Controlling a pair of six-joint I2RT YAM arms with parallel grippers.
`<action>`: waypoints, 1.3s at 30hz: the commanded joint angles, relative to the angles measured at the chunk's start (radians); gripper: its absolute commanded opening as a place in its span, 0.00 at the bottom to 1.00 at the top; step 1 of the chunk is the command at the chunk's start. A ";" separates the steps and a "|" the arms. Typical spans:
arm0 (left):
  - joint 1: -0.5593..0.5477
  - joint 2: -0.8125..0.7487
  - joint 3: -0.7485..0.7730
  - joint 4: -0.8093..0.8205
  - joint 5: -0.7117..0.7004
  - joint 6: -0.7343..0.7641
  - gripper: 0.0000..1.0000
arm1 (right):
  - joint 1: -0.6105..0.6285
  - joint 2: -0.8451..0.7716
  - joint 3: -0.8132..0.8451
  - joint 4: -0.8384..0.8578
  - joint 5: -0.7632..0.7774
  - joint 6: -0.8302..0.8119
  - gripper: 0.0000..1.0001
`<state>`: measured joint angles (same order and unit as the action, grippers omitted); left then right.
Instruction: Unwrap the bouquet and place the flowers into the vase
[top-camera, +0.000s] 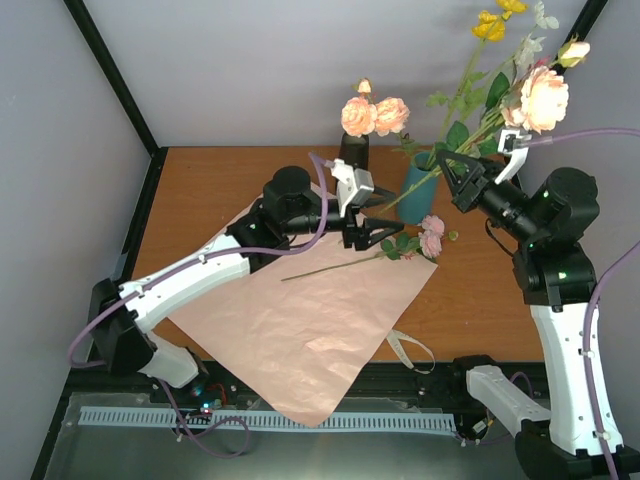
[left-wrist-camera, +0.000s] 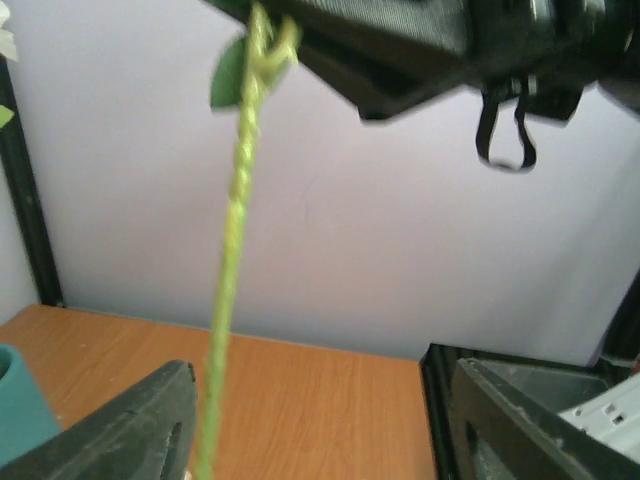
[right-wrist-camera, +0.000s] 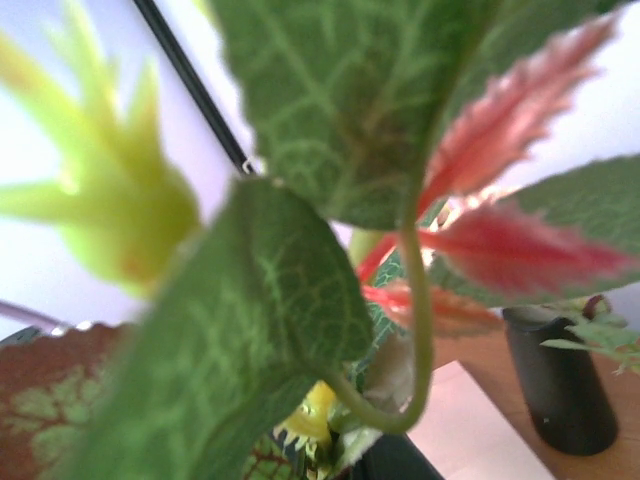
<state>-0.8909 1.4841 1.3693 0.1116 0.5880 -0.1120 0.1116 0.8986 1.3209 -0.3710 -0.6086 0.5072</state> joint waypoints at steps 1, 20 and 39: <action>-0.010 -0.087 -0.059 -0.035 -0.079 0.068 0.78 | -0.004 0.042 0.089 -0.069 0.101 -0.097 0.03; 0.004 -0.292 -0.284 -0.221 -0.491 0.187 0.99 | -0.004 0.317 0.524 -0.275 0.561 -0.326 0.03; 0.004 -0.349 -0.363 -0.302 -0.528 0.220 0.99 | -0.004 0.611 0.896 -0.223 0.692 -0.391 0.03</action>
<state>-0.8875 1.1667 1.0164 -0.1589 0.0803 0.0887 0.1116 1.4643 2.1563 -0.6308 0.0513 0.1352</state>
